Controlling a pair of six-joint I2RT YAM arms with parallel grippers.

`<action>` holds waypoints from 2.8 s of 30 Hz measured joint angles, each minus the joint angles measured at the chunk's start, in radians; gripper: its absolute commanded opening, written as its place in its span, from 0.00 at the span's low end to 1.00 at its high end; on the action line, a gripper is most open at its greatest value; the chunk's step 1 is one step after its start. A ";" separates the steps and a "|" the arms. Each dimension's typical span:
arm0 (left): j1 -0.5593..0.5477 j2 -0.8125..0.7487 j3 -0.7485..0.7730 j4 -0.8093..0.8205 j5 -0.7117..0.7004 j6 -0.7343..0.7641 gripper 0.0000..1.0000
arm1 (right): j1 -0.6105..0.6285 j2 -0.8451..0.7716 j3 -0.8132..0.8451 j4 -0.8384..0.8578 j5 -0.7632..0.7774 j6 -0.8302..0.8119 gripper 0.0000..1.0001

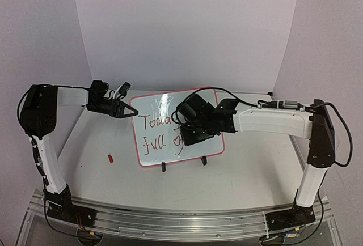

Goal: Write a sentence on the whiteboard
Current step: Write on the whiteboard with the whiteboard.

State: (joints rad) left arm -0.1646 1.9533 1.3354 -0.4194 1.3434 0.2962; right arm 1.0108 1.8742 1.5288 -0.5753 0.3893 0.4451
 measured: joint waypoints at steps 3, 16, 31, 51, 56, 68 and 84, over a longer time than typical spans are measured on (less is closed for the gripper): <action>0.000 0.000 0.000 0.000 0.000 0.000 0.00 | -0.001 -0.003 0.000 -0.004 -0.001 -0.004 0.00; 0.000 0.000 0.000 0.000 0.000 0.000 0.00 | -0.024 -0.098 -0.032 -0.017 -0.062 -0.026 0.00; 0.000 0.000 0.000 0.000 0.000 0.000 0.00 | -0.052 -0.154 -0.065 -0.015 -0.037 -0.029 0.00; 0.000 0.000 0.000 0.000 0.000 0.001 0.00 | -0.074 -0.100 -0.065 0.013 -0.010 -0.025 0.00; 0.000 0.000 0.000 0.000 0.000 0.000 0.00 | -0.079 -0.092 -0.065 0.014 -0.003 -0.025 0.00; 0.000 0.000 0.000 0.000 0.000 0.000 0.00 | -0.079 -0.090 -0.071 0.015 -0.004 -0.011 0.00; -0.002 0.000 0.003 -0.002 0.000 -0.001 0.00 | -0.079 -0.090 -0.103 -0.010 -0.047 0.024 0.00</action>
State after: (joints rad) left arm -0.1661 1.9533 1.3380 -0.4213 1.3437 0.2951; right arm 0.9321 1.7840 1.4257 -0.5857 0.3424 0.4695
